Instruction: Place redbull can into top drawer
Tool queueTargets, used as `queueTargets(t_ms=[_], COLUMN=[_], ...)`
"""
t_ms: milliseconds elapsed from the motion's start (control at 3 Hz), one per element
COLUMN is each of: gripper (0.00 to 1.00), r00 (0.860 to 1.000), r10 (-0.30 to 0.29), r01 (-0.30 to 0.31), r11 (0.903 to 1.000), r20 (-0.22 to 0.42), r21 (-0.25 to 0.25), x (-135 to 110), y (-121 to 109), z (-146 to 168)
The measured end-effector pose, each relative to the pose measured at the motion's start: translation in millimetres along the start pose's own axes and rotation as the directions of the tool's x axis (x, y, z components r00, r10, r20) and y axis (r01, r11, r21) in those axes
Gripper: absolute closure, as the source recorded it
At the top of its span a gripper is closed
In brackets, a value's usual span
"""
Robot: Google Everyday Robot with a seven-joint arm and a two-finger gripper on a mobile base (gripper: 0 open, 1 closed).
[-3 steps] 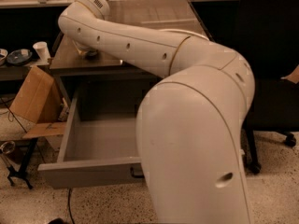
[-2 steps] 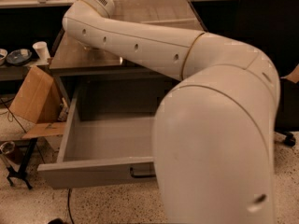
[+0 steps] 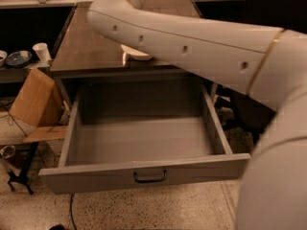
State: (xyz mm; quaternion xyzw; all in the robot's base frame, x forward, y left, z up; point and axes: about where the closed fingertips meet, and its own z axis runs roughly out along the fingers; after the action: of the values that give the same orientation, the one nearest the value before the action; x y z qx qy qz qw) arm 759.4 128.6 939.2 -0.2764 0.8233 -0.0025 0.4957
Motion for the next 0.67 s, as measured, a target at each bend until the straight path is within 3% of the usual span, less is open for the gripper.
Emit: queueTargets(t_ms=[333,667], gripper=[1.0,1.0], r00=[0.997,0.991], r10=[0.019,0.085], r01=[-0.017,-0.072], r11=[0.9994,0.9901], r20=[0.072,0.106], r21=[-0.029,-0.12], x=[-8.3,-7.1], y=[-44.6,-66.9], z=[-35.1,-64.6])
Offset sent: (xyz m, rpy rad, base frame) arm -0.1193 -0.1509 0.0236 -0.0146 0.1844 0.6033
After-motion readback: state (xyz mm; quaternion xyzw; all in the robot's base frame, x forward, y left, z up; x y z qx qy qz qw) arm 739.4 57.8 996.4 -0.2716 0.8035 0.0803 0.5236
